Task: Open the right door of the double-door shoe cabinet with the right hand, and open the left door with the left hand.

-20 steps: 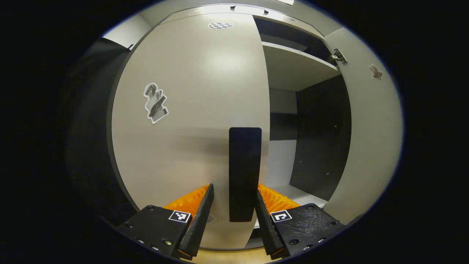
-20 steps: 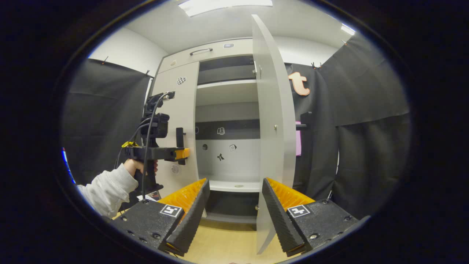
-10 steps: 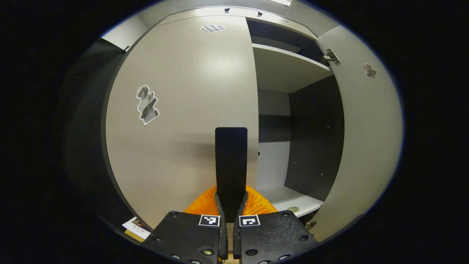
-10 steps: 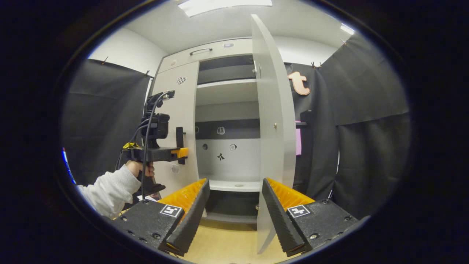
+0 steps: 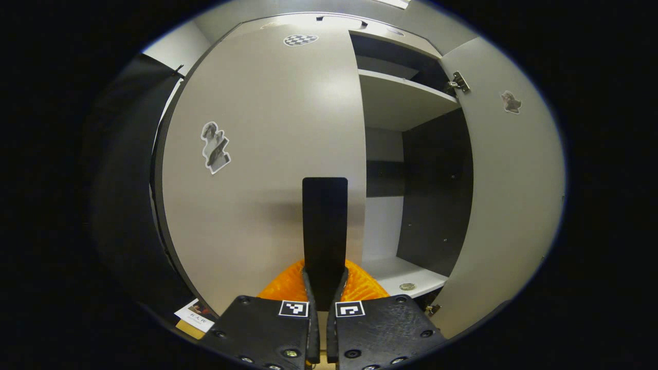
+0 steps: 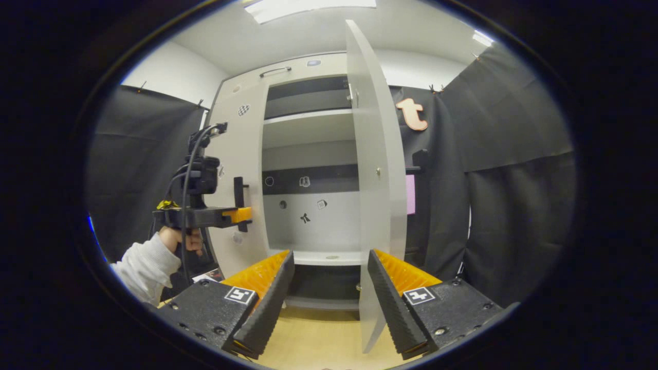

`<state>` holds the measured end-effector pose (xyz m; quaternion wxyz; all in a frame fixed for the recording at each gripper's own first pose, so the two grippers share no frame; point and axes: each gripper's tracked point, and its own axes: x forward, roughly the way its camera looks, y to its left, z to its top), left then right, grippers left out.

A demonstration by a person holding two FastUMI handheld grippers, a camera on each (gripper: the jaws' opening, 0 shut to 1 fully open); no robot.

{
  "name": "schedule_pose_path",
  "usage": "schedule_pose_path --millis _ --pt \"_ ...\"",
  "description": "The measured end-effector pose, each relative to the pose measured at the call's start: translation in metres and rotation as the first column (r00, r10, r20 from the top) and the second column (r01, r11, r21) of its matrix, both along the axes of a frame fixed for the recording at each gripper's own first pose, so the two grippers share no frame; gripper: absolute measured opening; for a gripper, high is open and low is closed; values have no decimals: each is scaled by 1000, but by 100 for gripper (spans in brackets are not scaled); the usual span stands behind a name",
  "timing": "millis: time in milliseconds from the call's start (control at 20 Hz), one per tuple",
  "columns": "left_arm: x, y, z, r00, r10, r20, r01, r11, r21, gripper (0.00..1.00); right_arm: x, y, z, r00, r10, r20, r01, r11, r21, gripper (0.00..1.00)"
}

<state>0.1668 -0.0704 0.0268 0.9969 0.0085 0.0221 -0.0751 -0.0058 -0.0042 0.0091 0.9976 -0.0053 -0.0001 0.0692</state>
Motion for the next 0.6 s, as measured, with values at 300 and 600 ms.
schedule_pose_path --millis 300,600 --pt "-47 24 2 1000 12 4 -12 1000 24 5 -2 9 -1 1000 14 2 -14 1000 10 90" --pt "-93 63 4 999 43 8 -43 998 47 4 -2 29 -3 999 39 0 -39 999 3 90"
